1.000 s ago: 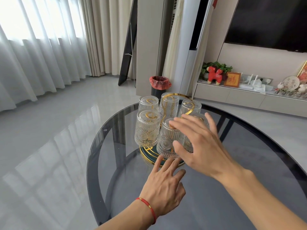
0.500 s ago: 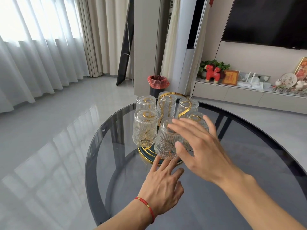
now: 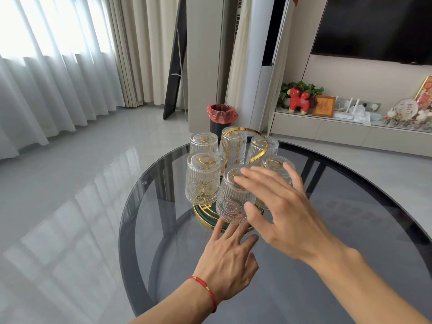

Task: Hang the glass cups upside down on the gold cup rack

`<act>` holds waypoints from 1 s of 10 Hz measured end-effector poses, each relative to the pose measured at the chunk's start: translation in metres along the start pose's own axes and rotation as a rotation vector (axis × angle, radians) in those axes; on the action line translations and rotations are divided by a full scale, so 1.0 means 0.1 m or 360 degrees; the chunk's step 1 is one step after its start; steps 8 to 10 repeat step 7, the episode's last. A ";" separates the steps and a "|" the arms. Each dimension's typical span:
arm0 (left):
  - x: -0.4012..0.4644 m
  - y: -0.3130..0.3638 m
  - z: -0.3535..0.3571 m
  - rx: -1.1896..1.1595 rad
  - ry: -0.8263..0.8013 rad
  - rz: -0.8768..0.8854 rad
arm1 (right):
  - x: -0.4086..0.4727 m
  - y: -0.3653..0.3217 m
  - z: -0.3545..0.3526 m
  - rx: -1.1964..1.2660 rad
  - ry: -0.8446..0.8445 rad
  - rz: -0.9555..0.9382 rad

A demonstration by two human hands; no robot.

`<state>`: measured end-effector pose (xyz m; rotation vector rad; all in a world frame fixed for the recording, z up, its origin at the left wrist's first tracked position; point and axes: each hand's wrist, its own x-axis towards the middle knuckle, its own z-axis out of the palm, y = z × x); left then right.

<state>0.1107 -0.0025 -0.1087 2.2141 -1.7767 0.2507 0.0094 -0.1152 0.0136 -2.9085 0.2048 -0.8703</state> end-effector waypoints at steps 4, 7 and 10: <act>-0.02 0.00 0.00 -0.0014 0.0008 0.0016 | 0.00 0.02 0.04 -0.0001 0.0003 0.0004; -0.16 0.06 -0.09 -0.0211 0.0042 0.0032 | -0.07 0.00 -0.04 0.0103 0.0112 0.0004; -0.16 0.06 -0.09 -0.0211 0.0042 0.0032 | -0.07 0.00 -0.04 0.0103 0.0112 0.0004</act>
